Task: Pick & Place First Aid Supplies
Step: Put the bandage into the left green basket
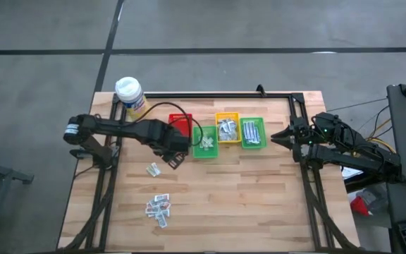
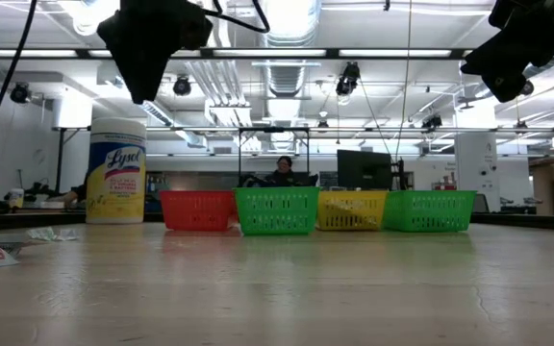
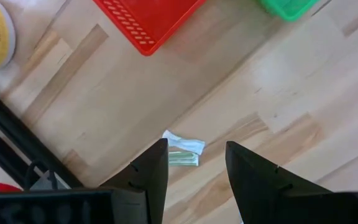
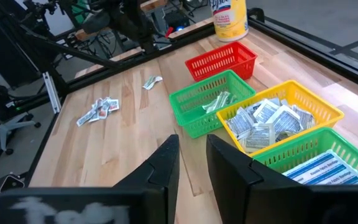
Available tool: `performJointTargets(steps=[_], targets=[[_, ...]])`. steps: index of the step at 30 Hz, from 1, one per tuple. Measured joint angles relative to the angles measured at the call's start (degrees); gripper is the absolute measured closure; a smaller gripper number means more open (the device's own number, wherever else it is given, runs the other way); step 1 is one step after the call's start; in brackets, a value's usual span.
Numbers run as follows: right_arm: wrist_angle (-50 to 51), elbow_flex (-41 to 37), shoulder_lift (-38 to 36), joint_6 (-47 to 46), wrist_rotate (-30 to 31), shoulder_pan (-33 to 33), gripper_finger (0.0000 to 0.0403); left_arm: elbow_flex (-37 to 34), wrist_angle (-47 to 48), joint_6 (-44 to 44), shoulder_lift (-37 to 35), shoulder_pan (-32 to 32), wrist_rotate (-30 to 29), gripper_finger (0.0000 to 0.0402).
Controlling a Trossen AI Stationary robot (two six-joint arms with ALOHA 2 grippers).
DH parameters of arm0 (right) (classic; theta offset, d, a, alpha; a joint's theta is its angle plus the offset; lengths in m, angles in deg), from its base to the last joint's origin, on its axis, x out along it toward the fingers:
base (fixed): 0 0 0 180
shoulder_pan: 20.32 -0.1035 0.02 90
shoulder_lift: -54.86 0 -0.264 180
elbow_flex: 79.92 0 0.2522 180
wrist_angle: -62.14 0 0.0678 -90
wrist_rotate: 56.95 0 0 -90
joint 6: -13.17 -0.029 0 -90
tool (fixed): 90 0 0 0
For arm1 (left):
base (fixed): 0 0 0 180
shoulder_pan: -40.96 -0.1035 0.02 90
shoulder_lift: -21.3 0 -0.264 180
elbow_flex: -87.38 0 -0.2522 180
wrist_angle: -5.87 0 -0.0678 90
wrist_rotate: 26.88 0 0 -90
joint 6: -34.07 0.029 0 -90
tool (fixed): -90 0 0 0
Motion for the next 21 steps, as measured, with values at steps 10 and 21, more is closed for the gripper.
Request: performJointTargets(steps=[10, 21], targets=[[0.00, 0.00, 0.00, 0.00, 0.00, 0.01, 0.0332, -10.67, -4.76, -1.21, -4.04, 0.43, 2.92, 0.0248], [0.00, 0.00, 0.00, 0.00, 0.00, 0.01, 0.0318, -31.20, -20.03, -4.37, -15.25, 0.41, 5.17, 0.0248]])
